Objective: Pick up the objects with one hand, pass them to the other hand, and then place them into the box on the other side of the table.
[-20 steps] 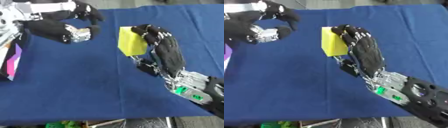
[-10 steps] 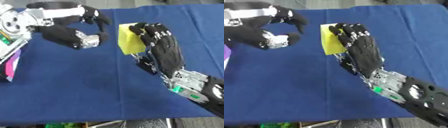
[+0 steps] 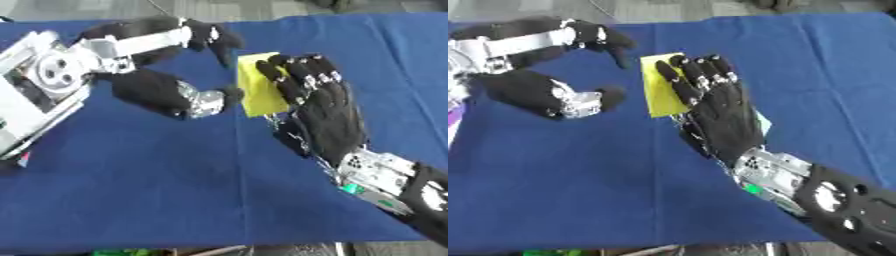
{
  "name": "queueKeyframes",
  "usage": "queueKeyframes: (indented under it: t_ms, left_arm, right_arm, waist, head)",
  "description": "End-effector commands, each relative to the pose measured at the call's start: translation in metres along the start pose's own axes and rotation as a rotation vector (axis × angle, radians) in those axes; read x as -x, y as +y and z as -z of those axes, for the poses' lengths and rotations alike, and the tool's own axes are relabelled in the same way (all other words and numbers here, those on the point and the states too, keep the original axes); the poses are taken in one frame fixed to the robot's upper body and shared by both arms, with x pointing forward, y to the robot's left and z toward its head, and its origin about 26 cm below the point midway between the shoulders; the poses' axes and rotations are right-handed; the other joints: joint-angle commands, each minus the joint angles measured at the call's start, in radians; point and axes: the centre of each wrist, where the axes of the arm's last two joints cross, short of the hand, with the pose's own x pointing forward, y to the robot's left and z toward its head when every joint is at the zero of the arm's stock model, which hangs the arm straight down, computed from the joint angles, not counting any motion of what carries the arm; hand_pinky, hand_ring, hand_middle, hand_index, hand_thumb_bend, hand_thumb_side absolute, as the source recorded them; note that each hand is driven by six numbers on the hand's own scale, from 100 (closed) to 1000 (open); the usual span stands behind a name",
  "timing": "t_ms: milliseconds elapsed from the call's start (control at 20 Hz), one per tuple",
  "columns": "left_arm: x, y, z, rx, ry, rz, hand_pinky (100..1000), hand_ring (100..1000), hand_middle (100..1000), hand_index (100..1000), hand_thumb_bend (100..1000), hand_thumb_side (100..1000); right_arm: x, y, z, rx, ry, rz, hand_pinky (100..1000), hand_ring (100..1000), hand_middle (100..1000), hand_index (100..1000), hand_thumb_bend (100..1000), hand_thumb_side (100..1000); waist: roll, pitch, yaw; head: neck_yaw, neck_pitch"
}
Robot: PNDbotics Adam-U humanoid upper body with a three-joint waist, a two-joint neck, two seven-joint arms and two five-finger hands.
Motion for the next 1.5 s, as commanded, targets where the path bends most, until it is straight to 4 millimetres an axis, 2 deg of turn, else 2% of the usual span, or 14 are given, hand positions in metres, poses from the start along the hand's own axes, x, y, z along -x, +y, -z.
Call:
queueKeyframes:
  t_ms: [50,350,650,1000,1200,1400,1450,1500]
  left_arm:
    - [-0.013,0.003,0.002,-0.005,-0.017,0.01,1000,1000,746,954,247,688]
    - [-0.018,-0.001,0.004,-0.023,0.023,-0.009,1000,1000,748,954,251,686]
    - [-0.017,-0.002,0.003,0.046,0.021,-0.02,1000,1000,748,950,260,775]
    - [-0.019,-0.002,-0.004,0.129,-0.005,0.006,1000,1000,757,955,282,798]
    - [-0.023,-0.006,-0.004,0.131,0.01,0.022,1000,1000,763,969,286,858]
    - [-0.024,-0.008,-0.005,0.136,0.021,0.032,1000,1000,766,973,285,863]
    - [-0.024,-0.008,-0.005,0.129,0.025,0.033,1000,1000,767,974,283,850]
    - [-0.024,-0.007,-0.006,0.105,0.033,0.035,1000,1000,765,974,287,789]
  right_arm:
    - [0.001,-0.003,0.005,0.211,0.1,-0.131,649,581,476,531,289,100]
    - [-0.001,-0.002,0.002,0.257,0.088,-0.152,660,586,476,531,288,100]
    - [-0.002,-0.002,-0.001,0.26,0.076,-0.157,667,588,476,532,282,100]
    - [-0.002,-0.002,-0.002,0.26,0.079,-0.157,668,590,477,533,275,100]
    - [-0.002,-0.002,-0.003,0.263,0.073,-0.165,676,595,478,533,274,100]
    - [-0.001,-0.002,-0.003,0.272,0.069,-0.182,692,602,477,532,286,100]
    - [-0.001,-0.002,-0.003,0.275,0.07,-0.189,690,602,477,532,287,100]
    - [-0.001,-0.002,-0.004,0.274,0.071,-0.194,685,599,477,532,286,100]
  waist:
    - [0.0,-0.017,0.001]
    - [-0.001,-0.016,0.001]
    - [0.0,-0.015,0.003]
    - [0.0,-0.014,0.009]
    - [-0.002,-0.012,0.011]
    - [-0.003,-0.011,0.013]
    - [-0.003,-0.012,0.012]
    - [-0.003,-0.012,0.012]
  head:
    - [0.01,-0.018]
    - [0.007,-0.014]
    - [-0.011,-0.007]
    - [-0.014,-0.002]
    - [-0.01,-0.007]
    - [-0.012,-0.011]
    - [-0.011,-0.011]
    - [-0.012,-0.011]
